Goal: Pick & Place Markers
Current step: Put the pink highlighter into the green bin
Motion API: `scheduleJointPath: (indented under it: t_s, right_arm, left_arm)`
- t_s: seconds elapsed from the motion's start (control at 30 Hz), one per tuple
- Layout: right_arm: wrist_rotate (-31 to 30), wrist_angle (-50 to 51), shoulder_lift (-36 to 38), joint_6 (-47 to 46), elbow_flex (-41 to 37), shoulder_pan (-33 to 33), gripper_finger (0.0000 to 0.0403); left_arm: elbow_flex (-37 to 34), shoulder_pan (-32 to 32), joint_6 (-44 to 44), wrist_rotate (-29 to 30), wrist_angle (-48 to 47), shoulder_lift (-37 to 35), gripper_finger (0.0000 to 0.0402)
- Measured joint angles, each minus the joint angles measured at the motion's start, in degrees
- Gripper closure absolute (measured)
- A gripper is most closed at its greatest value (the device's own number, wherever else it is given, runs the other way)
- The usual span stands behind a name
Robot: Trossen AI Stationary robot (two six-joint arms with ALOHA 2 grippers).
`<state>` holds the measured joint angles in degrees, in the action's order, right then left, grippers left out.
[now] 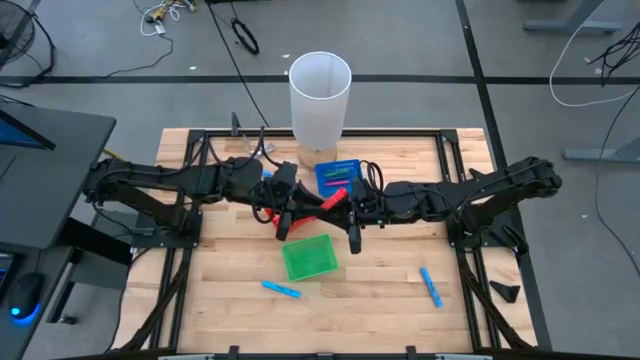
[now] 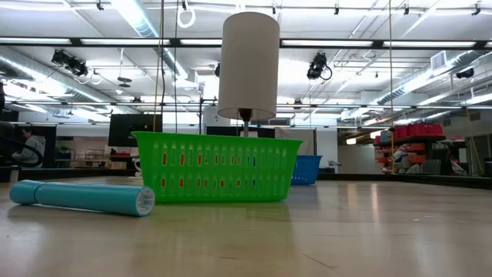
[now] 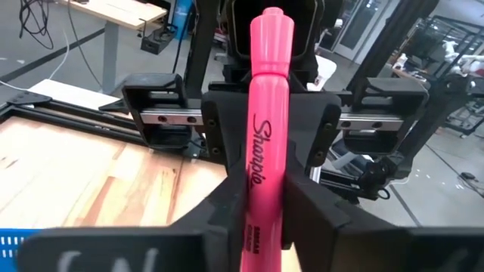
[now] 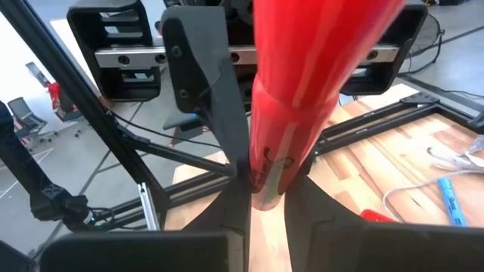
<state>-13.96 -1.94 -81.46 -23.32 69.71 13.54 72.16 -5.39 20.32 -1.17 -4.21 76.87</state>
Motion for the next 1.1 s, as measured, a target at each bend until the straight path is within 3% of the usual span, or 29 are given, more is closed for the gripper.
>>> scheduleJointPath:
  t_s: [0.13,0.4,0.63,0.87,1.1]
  right_arm:
    - [0.11,0.41,0.01,-0.20,0.00,0.02,0.0365]
    - [0.47,0.83,0.01,-0.18,0.00,0.00,0.0358]
    - [1.87,1.26,0.00,-0.01,0.00,-0.02,0.0321]
    - [9.12,8.69,-0.01,-2.62,-0.04,0.12,0.0278]
    - [19.30,15.18,-0.01,-4.98,-0.04,0.07,0.0270]
  left_arm:
    - [-0.02,0.00,-0.16,-0.02,-0.11,0.02,0.0347]
    - [-0.04,0.00,-0.14,-0.13,-0.36,0.02,0.0338]
    - [-0.04,0.00,-0.08,-0.26,-1.16,0.04,0.0343]
    - [-0.04,-0.04,0.18,-0.11,-7.27,-0.01,0.0342]
    - [-0.04,-0.15,2.84,0.05,-18.21,-0.01,0.0341]
